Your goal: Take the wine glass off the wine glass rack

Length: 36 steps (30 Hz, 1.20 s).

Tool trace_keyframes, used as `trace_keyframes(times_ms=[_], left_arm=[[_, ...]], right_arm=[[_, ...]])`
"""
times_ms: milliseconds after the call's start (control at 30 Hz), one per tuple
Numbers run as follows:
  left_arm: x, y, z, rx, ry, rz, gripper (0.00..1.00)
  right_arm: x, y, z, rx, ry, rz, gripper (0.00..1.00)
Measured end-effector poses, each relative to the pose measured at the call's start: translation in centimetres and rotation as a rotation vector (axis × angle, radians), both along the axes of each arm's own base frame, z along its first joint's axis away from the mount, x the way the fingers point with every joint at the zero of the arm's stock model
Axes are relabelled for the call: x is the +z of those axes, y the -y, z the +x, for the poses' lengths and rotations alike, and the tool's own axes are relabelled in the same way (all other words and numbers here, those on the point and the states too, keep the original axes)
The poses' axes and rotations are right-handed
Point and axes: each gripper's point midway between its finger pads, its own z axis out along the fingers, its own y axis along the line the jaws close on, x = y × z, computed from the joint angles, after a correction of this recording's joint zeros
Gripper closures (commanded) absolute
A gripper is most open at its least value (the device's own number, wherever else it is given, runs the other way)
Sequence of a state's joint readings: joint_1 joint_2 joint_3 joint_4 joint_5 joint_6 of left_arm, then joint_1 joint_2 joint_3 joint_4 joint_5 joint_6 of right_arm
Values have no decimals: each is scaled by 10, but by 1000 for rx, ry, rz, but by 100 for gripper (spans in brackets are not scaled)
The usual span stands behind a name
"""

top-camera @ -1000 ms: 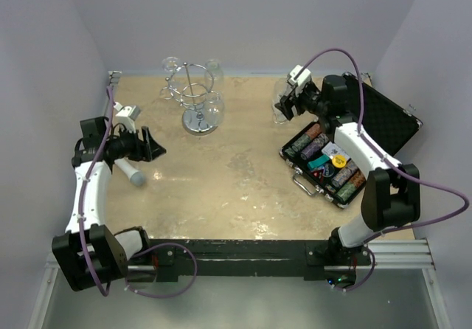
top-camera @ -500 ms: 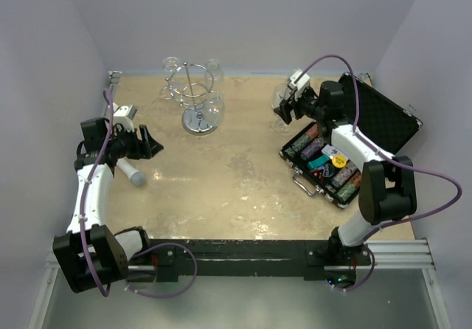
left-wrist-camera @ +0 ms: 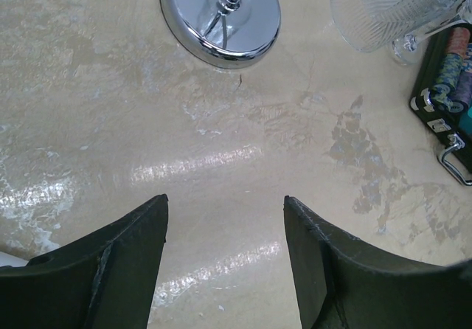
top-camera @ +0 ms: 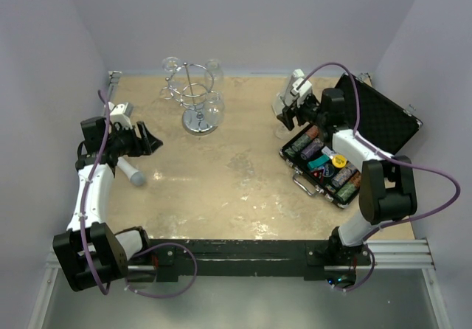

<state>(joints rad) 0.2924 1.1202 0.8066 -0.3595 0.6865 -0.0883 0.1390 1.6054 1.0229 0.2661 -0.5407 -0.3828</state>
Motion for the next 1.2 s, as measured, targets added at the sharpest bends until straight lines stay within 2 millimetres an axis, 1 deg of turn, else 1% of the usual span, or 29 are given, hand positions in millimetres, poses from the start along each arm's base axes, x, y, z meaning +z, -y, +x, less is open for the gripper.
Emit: trace_keyframes(times_ms=[67, 133, 300, 467, 700, 767, 1033, 1200], left_arm=[[0, 0, 0, 5, -1, -1, 32], [0, -1, 1, 8, -1, 0, 32], [0, -2, 1, 11, 0, 4, 32], [-1, -2, 1, 11, 0, 4, 32], [-3, -1, 0, 11, -6, 2, 32], [-4, -1, 0, 11, -6, 2, 32], [-3, 0, -1, 6, -5, 0, 32], [4, 8, -5, -40, 35, -20, 30]], right_arm=[[-7, 2, -3, -4, -16, -2, 41], [-10, 3, -3, -8, -22, -3, 41], [-11, 6, 0, -18, -19, -3, 40], [-14, 14, 3, -39, -30, 6, 38], [-19, 19, 2, -51, -39, 14, 36], [-19, 19, 3, -52, -36, 17, 32], [-19, 22, 3, -58, -28, 19, 23], [-19, 23, 2, -62, -28, 19, 18]])
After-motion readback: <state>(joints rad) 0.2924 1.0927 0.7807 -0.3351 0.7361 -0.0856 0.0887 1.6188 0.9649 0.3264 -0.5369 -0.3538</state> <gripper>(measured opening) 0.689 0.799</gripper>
